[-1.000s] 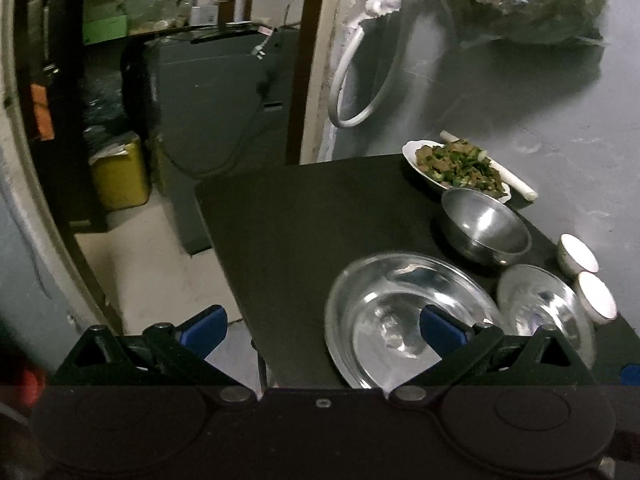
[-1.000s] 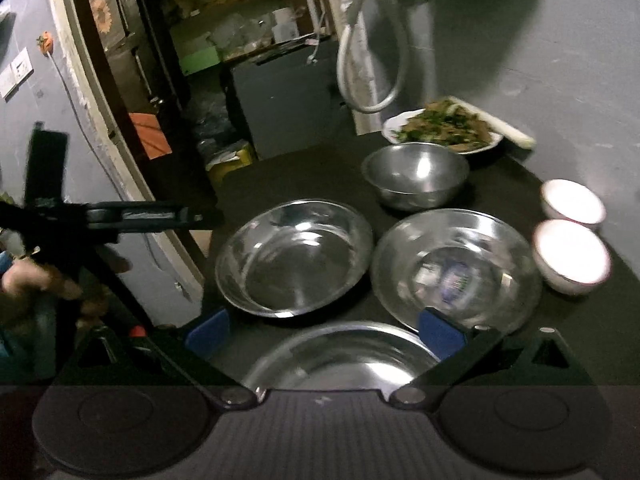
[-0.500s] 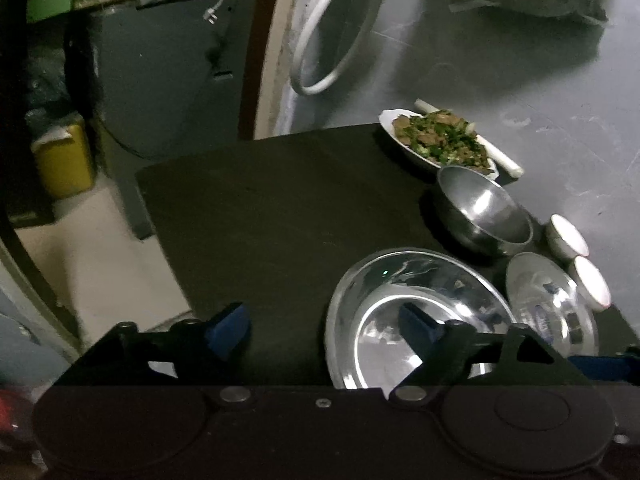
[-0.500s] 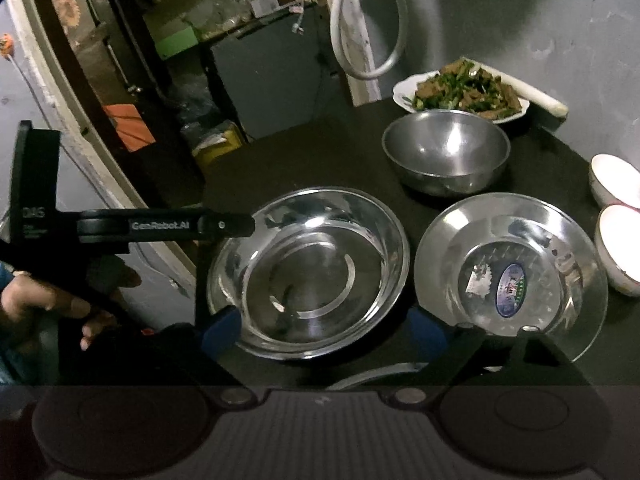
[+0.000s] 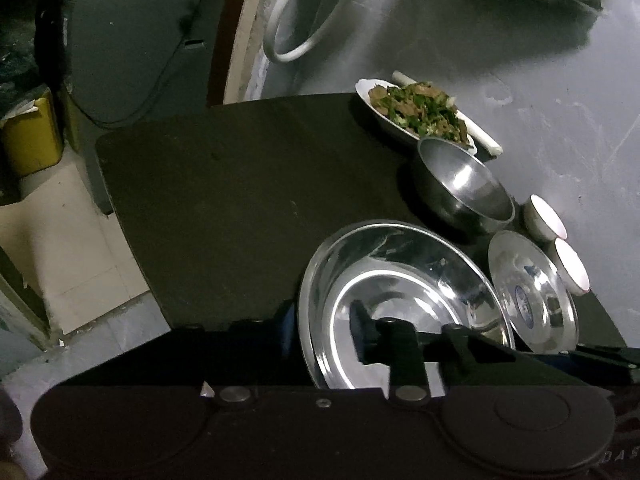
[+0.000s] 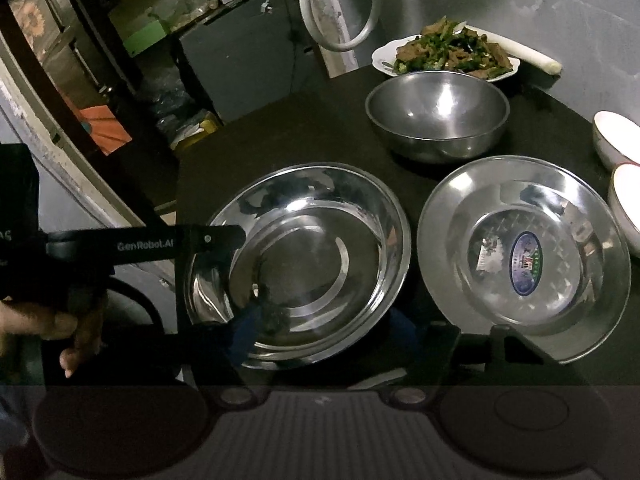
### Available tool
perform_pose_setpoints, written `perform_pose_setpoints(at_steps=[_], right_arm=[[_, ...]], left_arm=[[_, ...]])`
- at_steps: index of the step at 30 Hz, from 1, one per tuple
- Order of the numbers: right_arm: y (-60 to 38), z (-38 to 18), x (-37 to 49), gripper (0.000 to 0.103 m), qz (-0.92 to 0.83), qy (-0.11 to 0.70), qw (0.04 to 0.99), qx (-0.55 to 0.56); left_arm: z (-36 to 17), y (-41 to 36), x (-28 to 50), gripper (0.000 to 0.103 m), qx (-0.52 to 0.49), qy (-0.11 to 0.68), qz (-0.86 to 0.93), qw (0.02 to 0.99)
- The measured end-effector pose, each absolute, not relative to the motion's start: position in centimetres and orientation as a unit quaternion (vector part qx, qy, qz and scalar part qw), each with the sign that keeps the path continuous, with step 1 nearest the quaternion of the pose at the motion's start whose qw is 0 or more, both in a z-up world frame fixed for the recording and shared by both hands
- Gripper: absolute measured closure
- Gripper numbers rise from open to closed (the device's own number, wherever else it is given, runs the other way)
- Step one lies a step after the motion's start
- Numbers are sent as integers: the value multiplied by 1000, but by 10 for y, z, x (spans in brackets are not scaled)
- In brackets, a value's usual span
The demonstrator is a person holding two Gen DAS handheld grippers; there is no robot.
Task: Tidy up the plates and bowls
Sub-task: 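Close both grippers on the rim of the large steel plate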
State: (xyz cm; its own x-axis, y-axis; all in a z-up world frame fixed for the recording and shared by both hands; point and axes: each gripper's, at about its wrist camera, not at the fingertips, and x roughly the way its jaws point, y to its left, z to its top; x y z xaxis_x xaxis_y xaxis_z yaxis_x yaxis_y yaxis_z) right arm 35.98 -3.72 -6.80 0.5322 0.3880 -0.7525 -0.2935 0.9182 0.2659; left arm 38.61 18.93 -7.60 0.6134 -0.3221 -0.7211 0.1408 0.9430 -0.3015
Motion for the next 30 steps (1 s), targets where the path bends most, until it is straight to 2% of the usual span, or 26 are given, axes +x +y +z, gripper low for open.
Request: perform_pose_setpoints(at_steps=[2,4,6,12,30], right_arm=[[-39,-68,359,35,189,440,876,57],[-40,-68,358,47,180,436,880,56],[-42,-68,357,54,174,433,883,53],[-41,-67,350,70,174,418,891,39],[-86,-28,302,73,165,355,919,54]], left_arm=[[-76,189,386,80,-105,421,-125,892],[-76,191,385,89,-98,422,-116,894],[-76,193,383,94,-98,423,-111,894],[-75,198,371,95,-100,416,-95,899],[-28,167,329,94,-93,362,-123,919]])
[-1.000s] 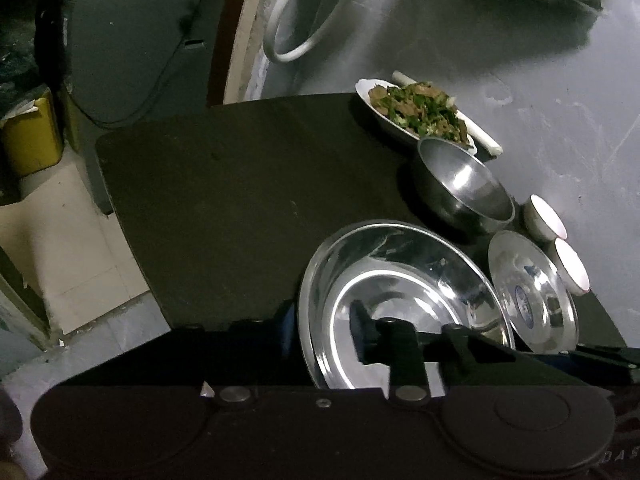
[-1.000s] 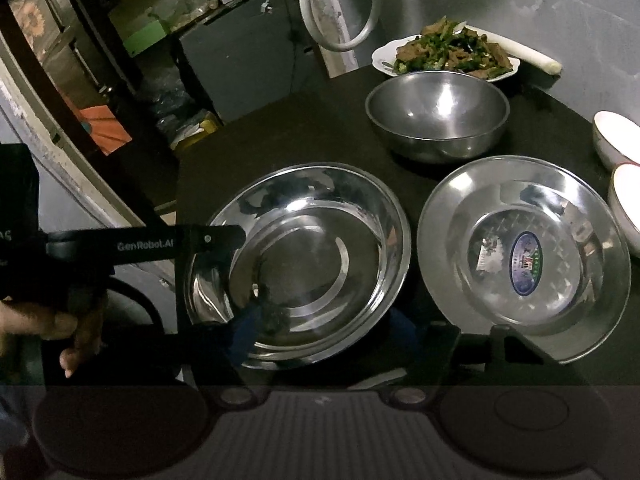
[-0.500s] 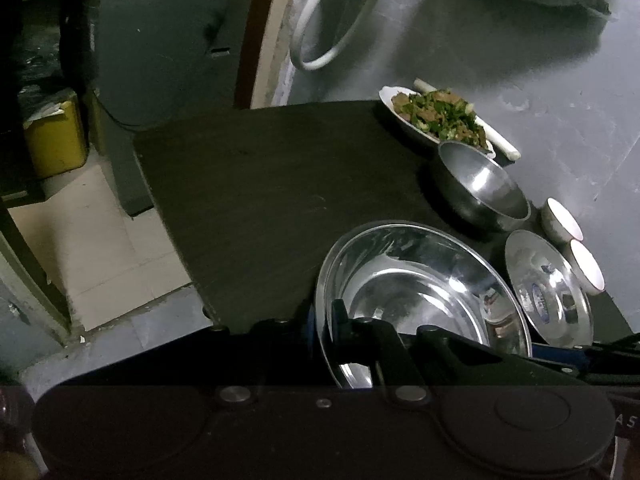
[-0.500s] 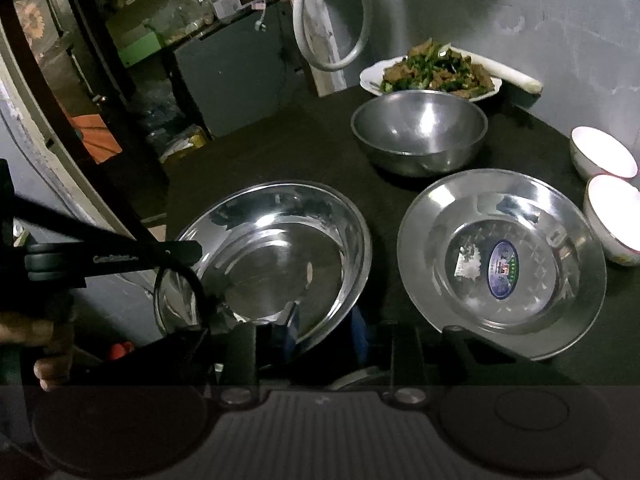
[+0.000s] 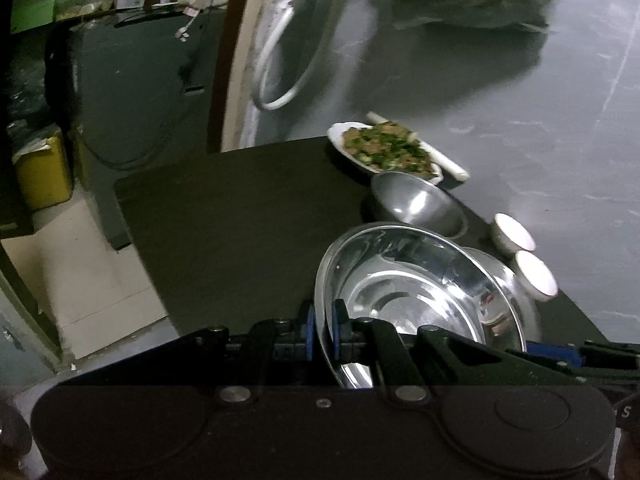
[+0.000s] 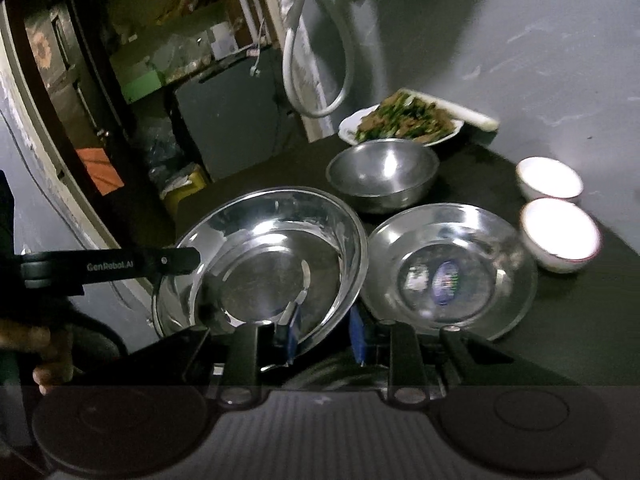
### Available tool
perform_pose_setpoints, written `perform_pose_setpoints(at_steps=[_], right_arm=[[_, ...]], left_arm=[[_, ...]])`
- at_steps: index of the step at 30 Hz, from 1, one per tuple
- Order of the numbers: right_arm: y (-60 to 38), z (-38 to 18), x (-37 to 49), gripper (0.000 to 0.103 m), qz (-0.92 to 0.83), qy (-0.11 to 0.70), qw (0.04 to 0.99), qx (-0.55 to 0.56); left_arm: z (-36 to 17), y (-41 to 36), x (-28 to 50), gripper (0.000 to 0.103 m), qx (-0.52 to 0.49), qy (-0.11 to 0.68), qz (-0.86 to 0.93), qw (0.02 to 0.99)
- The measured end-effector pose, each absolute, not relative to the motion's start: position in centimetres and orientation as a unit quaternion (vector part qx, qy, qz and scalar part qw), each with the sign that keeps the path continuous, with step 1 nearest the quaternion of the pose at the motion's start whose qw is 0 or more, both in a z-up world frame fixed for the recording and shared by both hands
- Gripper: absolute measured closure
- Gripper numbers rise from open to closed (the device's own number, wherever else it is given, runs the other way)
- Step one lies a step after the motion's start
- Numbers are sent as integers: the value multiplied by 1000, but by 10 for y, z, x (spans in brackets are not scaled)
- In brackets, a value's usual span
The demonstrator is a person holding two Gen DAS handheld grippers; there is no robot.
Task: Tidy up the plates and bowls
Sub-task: 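Close both grippers on the rim of the large steel plate, then lift the plate with both grippers and carry it over the stickered plate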
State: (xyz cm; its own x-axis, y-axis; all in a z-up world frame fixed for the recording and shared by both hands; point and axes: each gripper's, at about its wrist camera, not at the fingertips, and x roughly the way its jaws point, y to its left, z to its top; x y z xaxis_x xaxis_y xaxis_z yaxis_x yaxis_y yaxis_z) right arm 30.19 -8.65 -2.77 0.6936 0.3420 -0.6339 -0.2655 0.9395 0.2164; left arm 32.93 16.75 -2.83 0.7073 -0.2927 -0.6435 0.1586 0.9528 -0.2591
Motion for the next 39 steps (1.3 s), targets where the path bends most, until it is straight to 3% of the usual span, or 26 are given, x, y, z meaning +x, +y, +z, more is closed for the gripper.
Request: perform_pose_setpoints(at_steps=[23,39], right_arm=[[-154,-39,211,76,93,380,920,32],[-157,-54,210,75,100,423,900,18]], left_arm=[[-39,70,258,89,20,403,-221,888],[-43,43,249,87,106,410,-214,880]])
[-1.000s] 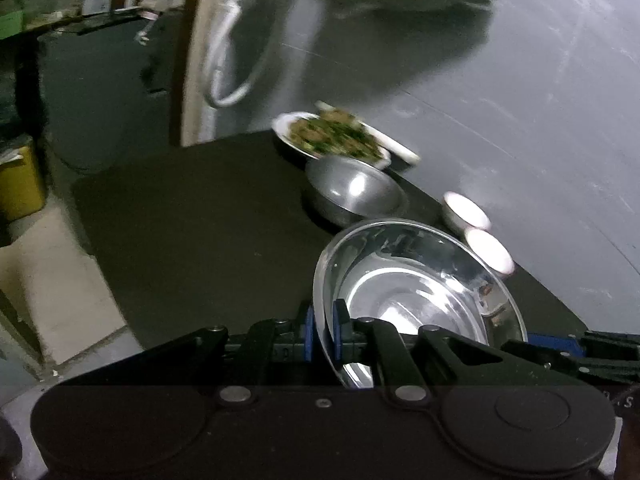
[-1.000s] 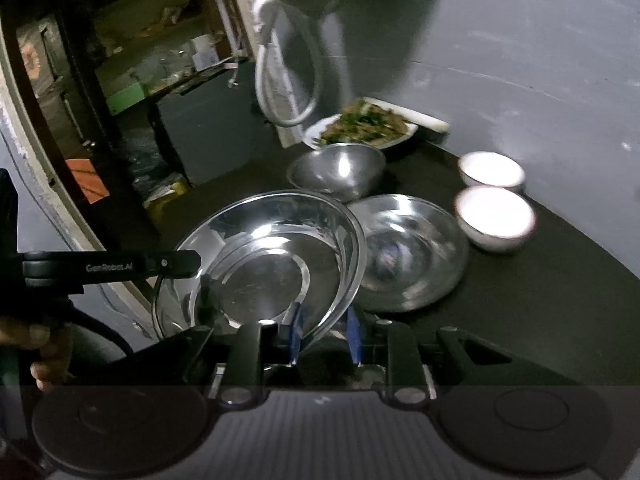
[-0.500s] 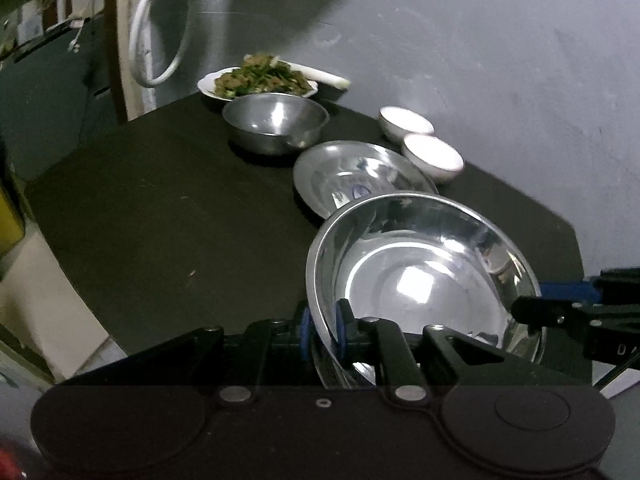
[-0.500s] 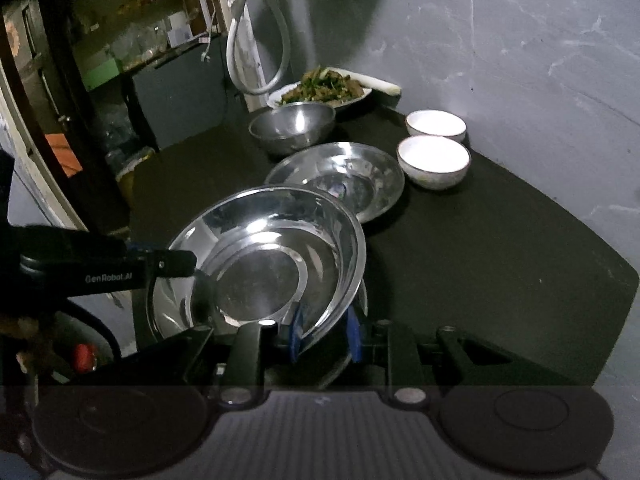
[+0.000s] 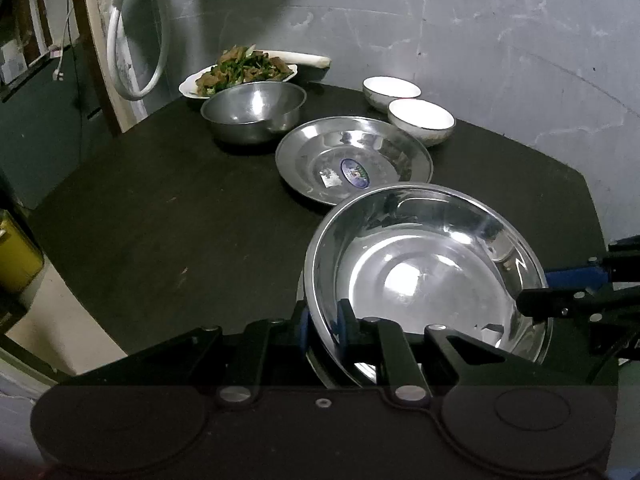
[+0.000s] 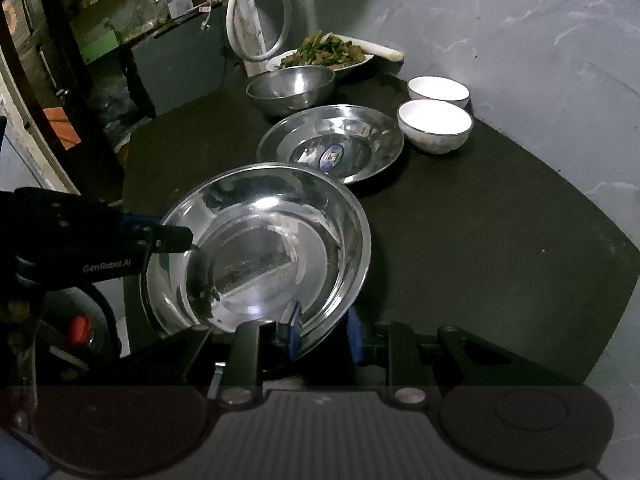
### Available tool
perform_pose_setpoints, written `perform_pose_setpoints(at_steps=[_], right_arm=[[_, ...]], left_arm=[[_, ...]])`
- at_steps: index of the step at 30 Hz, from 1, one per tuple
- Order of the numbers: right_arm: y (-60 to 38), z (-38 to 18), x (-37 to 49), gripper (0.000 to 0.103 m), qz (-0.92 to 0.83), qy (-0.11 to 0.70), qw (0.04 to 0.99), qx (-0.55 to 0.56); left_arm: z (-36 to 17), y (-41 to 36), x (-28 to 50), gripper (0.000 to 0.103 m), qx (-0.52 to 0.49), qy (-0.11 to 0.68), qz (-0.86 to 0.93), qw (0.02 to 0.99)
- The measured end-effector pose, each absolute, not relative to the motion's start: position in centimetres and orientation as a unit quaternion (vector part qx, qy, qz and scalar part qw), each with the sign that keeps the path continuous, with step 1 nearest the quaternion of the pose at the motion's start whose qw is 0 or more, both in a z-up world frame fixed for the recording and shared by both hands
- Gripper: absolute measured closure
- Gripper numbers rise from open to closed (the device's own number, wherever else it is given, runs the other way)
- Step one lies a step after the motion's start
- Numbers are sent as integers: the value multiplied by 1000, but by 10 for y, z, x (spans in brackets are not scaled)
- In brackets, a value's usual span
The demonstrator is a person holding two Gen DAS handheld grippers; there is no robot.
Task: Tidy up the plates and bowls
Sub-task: 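Lift the plate with both grippers and carry it over the stickered plate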
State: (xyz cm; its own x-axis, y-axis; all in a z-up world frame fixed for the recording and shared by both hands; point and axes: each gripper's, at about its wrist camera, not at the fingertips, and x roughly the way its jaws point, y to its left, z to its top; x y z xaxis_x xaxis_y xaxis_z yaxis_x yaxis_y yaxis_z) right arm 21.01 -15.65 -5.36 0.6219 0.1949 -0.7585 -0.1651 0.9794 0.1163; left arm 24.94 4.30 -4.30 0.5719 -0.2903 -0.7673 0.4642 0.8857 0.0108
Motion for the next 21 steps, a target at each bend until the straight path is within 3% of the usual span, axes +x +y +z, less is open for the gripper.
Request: perform_pose_setpoints(at_steps=[21], right_arm=[[-152,-60,217,68,114,436,893,8]], left_arm=[[-47,36,243,81,152,401,-211,878]])
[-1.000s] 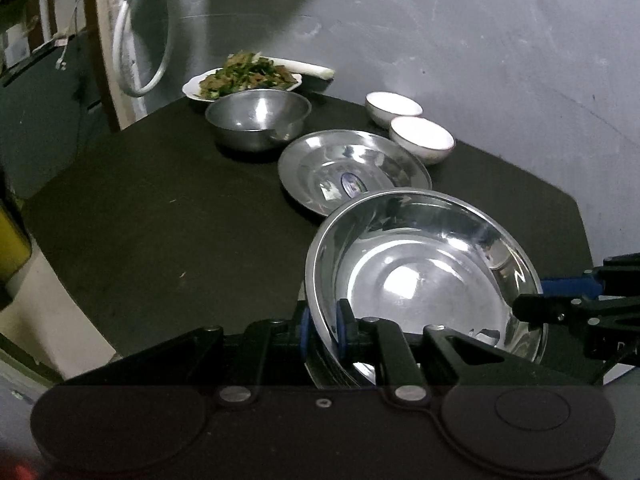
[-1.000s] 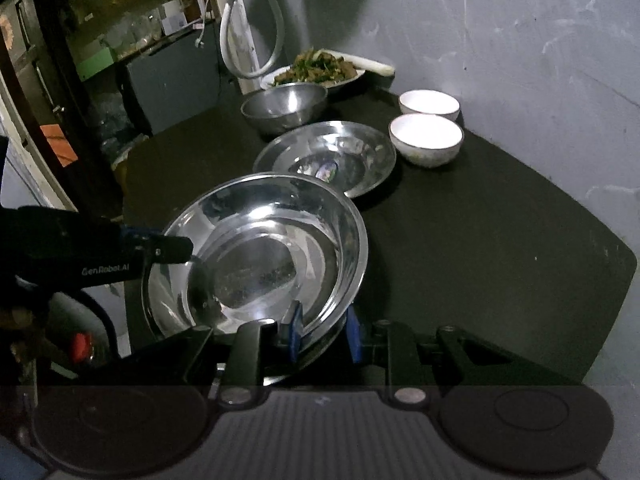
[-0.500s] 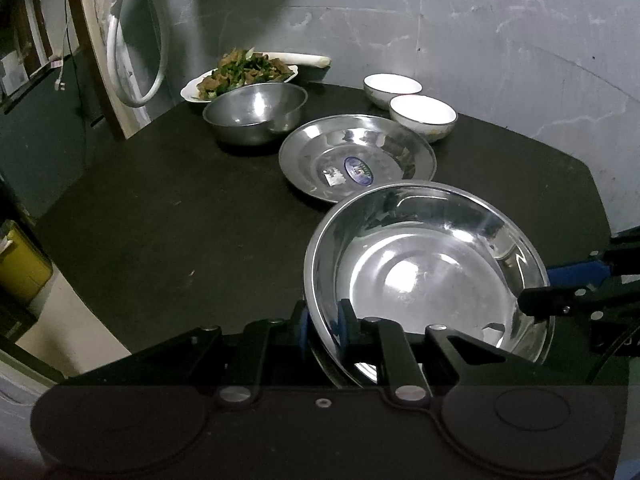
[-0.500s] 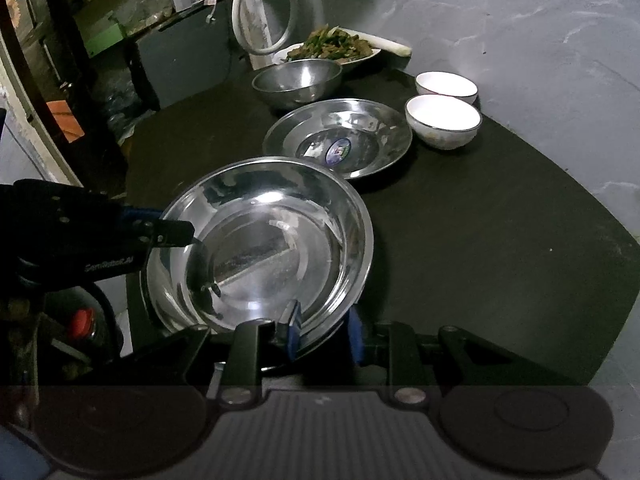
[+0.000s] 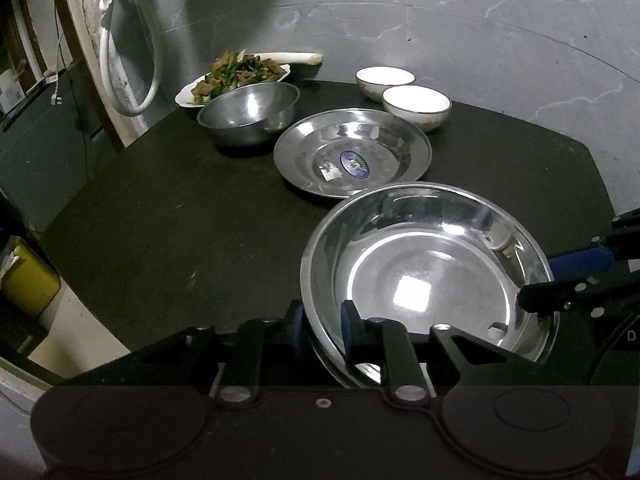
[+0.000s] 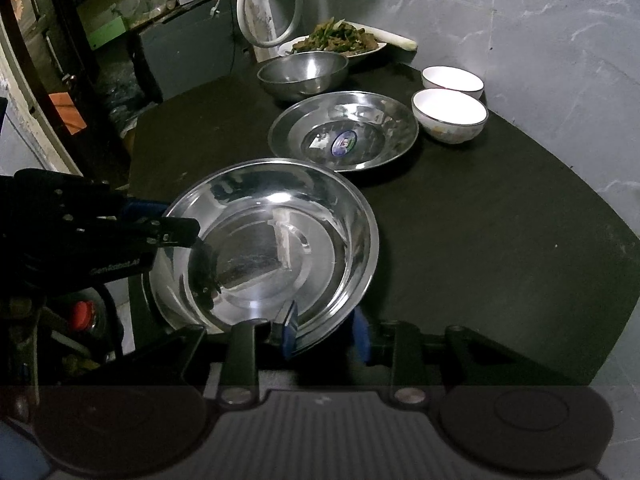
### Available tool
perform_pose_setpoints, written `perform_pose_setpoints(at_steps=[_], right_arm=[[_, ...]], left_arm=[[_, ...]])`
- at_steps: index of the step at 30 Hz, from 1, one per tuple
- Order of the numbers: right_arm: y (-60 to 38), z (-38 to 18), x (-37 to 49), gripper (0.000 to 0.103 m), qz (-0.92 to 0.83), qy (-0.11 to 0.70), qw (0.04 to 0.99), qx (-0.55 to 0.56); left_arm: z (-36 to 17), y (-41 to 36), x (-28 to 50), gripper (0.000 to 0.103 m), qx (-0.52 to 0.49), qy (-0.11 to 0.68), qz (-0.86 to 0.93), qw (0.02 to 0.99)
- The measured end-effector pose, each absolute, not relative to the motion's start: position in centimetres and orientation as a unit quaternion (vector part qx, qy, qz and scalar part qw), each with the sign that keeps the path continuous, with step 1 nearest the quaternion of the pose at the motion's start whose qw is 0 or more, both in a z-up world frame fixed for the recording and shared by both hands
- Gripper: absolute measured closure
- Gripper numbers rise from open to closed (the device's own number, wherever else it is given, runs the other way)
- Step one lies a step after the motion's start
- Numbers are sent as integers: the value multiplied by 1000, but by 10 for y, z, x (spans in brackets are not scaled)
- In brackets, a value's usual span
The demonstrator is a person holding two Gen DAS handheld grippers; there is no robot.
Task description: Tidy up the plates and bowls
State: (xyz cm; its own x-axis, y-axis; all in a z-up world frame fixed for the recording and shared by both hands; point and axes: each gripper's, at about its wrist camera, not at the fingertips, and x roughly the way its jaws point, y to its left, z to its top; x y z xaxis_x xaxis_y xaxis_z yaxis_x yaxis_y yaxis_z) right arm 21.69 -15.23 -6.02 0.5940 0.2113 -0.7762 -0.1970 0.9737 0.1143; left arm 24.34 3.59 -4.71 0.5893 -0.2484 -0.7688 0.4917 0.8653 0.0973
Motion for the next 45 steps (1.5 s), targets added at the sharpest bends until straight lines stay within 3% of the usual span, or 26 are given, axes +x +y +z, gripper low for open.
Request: perform_pose_setpoints(at_steps=[8,10,12,15,20,30,45], right_arm=[[-151,-63,216,59,124,435,892,6],[-151,-63,216,46,125,433,892,7],[-152,-62,215,35,124,430,894,9],[-155,-62,215,16,116,424,898,19],[-163,-60,216,1,101,412,905,40],[-185,-59,222,0,65,389,914,88],[-210,-59,298,0,29,358,922,143]], left_arm=[[-49,35,243,71,151,402,-208,879],[-49,36,244,64,144,405,-208,879],[-49,38,244,44,136,404,-203,882],[-47,43,248,25,118,401,-193,888],[-45,54,261,12,79,407,-174,893],[-39,65,303,3,61,402,-130,905],[-39,30,380,1,69,386,-145,908]])
